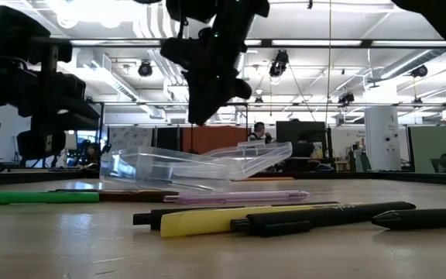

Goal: Pick & place school supplies into a supply box
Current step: Put the green pen into the transparent case

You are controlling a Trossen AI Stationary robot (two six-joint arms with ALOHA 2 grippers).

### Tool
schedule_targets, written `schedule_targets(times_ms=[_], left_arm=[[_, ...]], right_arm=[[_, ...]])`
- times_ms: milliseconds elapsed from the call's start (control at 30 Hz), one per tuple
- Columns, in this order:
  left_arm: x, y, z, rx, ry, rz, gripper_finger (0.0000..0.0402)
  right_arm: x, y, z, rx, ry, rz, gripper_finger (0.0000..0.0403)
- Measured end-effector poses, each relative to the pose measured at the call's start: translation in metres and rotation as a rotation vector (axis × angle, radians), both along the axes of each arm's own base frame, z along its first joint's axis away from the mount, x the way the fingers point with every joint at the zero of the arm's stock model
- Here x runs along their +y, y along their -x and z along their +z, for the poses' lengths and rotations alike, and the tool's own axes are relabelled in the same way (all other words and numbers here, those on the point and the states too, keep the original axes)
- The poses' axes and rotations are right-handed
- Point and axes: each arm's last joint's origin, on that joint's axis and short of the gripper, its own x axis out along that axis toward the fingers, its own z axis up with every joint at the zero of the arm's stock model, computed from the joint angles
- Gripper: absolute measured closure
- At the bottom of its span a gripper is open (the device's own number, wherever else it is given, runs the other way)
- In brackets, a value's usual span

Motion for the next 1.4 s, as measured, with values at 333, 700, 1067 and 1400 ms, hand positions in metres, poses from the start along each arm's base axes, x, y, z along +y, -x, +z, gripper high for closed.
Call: schedule_targets(times_ms=[333, 700, 1067, 1400], left_arm=[[-0.009, -0.006, 0.031, -0.078, -0.076, -0.148, 0.0332], [-0.043, -0.014, 0.055, 0.140, -0.313, -0.523, 0.0346], [-0.093, -0.027, 0.035, 0.335, -0.522, -0.691, 0.0346], [-0.121, -0.047, 0.009, 0.404, -0.527, -0.714, 0.0281]], right_arm=[[0.024, 0.008, -0.006, 0.093, 0.010, 0.081, 0.0321], [0.068, 0.032, -0.011, 0.279, 0.022, 0.181, 0.0321], [0.106, 0.045, -0.012, 0.277, -0.003, 0.095, 0.0321], [0.131, 0.055, -0.015, 0.281, 0.019, 0.007, 0.0321]])
